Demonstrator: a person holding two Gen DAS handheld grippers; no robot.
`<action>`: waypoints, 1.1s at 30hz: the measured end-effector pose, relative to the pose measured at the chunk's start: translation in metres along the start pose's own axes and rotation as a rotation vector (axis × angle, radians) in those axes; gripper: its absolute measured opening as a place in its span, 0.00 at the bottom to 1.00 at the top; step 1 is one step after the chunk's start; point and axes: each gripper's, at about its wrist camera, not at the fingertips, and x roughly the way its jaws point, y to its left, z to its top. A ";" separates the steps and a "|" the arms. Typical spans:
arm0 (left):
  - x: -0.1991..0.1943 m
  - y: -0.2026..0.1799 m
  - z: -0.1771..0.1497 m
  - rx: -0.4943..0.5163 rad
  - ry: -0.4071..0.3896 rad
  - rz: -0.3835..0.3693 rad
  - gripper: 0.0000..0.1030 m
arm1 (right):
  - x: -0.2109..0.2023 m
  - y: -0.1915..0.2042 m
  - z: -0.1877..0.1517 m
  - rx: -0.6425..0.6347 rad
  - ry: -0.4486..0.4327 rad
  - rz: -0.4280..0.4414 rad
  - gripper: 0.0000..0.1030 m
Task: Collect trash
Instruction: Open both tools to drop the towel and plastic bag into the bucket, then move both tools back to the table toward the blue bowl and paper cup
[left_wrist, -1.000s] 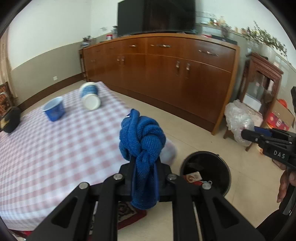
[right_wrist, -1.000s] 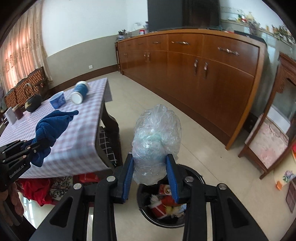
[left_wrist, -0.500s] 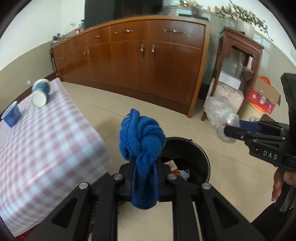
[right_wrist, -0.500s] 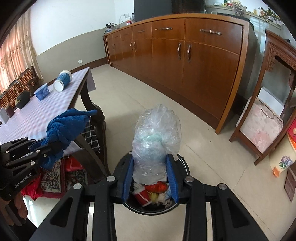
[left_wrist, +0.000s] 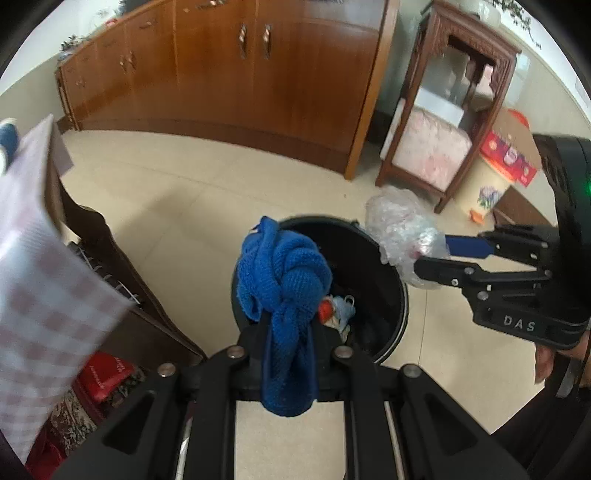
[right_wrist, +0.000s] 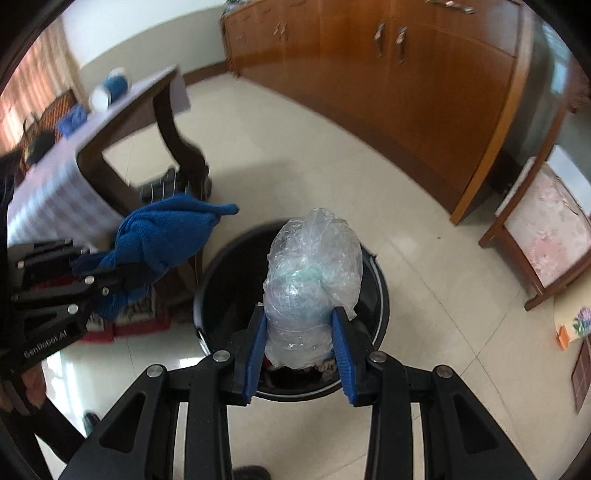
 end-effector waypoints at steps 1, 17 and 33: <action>0.007 -0.001 -0.001 0.007 0.017 -0.009 0.16 | 0.006 -0.001 0.000 -0.011 0.017 0.014 0.36; 0.029 -0.002 -0.016 -0.006 0.045 0.133 1.00 | 0.068 -0.052 -0.011 -0.028 0.081 -0.093 1.00; -0.052 0.011 -0.012 -0.074 -0.101 0.195 1.00 | -0.012 -0.004 -0.008 0.027 -0.064 -0.112 1.00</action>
